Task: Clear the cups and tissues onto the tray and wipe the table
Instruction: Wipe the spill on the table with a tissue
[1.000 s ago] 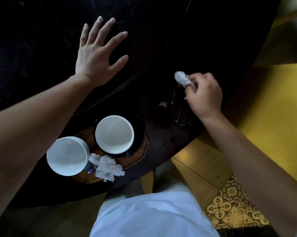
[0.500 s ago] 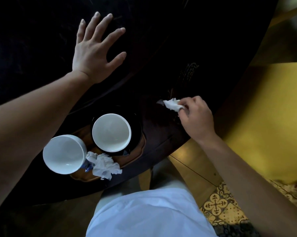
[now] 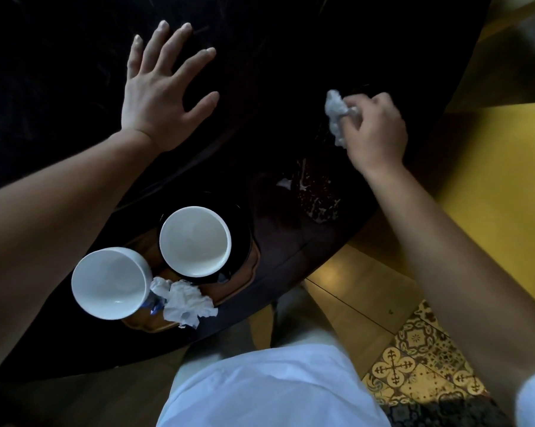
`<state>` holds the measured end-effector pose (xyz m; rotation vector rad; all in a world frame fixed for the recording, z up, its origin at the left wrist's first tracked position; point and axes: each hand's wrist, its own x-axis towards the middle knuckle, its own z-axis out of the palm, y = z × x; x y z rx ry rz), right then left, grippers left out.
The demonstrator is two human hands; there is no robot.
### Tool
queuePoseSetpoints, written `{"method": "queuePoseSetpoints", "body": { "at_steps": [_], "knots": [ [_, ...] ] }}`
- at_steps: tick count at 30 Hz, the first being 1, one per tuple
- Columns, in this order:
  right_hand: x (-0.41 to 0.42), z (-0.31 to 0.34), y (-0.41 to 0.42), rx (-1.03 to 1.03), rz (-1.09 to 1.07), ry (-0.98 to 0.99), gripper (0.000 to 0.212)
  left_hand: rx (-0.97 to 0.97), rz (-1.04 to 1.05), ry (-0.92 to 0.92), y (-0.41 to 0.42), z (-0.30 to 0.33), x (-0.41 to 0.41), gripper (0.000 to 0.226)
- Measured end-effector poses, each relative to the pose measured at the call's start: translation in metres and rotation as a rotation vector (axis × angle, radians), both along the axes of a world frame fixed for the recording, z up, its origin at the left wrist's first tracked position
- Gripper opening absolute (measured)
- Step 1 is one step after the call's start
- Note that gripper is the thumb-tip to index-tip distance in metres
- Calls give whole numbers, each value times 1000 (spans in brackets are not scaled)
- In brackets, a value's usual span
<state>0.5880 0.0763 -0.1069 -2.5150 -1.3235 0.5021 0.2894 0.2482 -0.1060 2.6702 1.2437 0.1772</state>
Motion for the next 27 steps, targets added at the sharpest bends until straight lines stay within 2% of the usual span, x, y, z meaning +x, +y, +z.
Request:
{"method": "queuePoseSetpoints", "body": {
  "at_steps": [6,10,14,20,23,27],
  "knots": [
    [-65,-3,-64,26,225,-16,26,-2,-2,-15,0,1,1,60],
    [-70,1,-83,1,284,87,20,-9,0,-13,0,2,2,60],
    [-37,11,-61,85,127,134,20,-8,4,-17,-1,4,3,60],
    [25,17,8,173,-206,28,31,-6,4,-32,-1,3,3,60],
    [38,11,32,157,-266,5,30,-9,9,-23,-1,3,3,60],
    [35,2,36,106,-216,-16,26,-7,9,-44,-1,2,3,59]
  ]
}}
